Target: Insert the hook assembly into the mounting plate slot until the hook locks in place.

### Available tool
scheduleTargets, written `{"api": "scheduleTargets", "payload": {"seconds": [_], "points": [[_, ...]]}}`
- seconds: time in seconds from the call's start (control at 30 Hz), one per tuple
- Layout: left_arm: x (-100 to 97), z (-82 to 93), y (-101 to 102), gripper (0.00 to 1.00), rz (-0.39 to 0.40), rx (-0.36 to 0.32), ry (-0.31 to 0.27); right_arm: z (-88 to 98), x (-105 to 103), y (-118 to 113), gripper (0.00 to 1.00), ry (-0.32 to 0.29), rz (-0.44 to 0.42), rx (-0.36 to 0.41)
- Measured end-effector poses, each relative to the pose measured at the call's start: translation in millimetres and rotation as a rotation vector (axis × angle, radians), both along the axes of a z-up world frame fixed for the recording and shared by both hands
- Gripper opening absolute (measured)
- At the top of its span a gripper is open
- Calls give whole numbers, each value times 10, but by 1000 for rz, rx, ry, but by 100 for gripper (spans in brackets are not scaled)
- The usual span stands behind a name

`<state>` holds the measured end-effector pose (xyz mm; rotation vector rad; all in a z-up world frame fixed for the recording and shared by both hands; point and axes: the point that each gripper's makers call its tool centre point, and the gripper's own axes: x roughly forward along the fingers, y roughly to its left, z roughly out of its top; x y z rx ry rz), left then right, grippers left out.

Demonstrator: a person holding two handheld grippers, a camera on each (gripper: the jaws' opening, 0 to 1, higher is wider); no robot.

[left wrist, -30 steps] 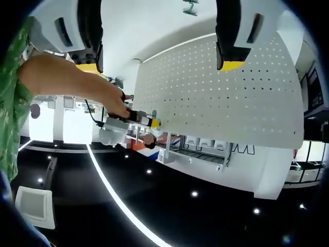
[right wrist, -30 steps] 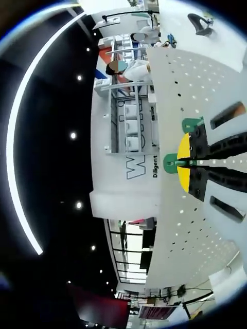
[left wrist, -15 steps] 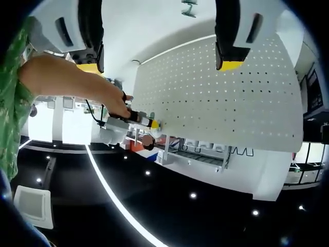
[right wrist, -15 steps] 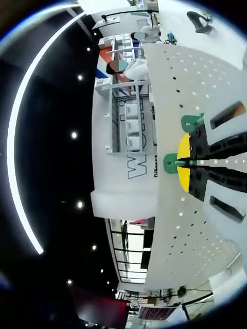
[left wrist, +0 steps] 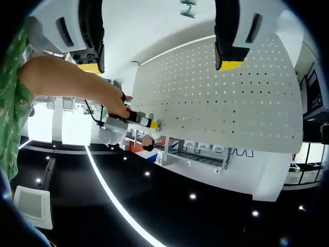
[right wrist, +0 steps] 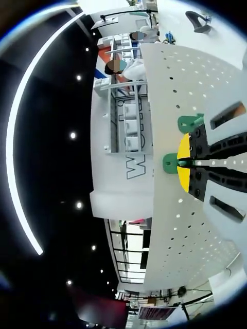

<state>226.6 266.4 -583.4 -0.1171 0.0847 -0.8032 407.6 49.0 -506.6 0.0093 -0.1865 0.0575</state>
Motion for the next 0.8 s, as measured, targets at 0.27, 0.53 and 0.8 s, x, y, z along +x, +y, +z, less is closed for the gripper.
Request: {"api": "scheduleTargets", "payload": {"seconds": [0.27,0.53,0.8], "points": [[3,-1,2,90,0,1,-1,-37,7,8,1,6,0,-7],[7,-11,13,90,1,3,2,-67,14,8,1,14,-2,-17],[0,-2,12,89,-2,5,0,-81,10,11,1,16,-3,-23]]}}
